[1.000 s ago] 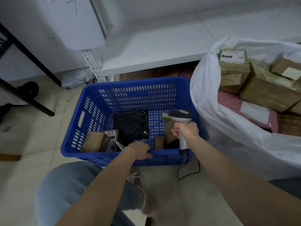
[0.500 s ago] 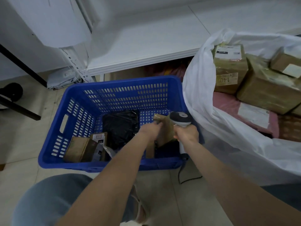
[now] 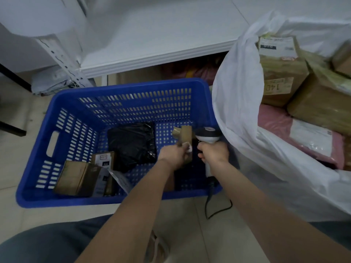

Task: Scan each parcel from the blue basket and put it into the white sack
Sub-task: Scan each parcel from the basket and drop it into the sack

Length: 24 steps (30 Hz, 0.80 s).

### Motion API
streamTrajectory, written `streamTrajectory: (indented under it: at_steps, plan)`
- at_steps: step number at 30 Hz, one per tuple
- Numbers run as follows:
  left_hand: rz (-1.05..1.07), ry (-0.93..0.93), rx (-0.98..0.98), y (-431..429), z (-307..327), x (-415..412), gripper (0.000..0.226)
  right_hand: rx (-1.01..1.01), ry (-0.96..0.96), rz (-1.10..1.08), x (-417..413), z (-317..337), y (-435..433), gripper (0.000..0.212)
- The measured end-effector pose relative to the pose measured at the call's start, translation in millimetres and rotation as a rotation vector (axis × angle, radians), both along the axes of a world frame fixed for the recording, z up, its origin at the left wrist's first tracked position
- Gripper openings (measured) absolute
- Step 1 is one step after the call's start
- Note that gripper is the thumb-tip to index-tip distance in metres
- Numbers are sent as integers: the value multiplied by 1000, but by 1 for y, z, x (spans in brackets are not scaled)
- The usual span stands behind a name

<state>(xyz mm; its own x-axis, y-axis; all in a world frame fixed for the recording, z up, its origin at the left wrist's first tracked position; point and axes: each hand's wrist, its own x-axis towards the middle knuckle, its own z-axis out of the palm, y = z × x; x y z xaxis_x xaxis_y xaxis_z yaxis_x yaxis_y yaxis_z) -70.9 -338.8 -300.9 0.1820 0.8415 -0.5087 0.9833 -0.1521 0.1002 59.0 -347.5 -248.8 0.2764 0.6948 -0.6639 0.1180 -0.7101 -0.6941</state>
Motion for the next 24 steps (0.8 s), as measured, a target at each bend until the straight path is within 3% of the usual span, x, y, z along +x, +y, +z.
streamTrajectory:
  at_steps: [5,12,17,24]
  plan:
    - [514,-78,-10,-5,-11,-26,65,-4,45,38,-17,2,-4,4]
    - [902,-230,-8,2,-4,-34,56,-35,146,31,-19,2,-10,3]
    - [1046,-490,83,5,41,-81,42,45,186,29,-19,26,-18,8]
    - [1300,-1026,253,-27,135,-129,33,235,299,-29,-9,83,-51,24]
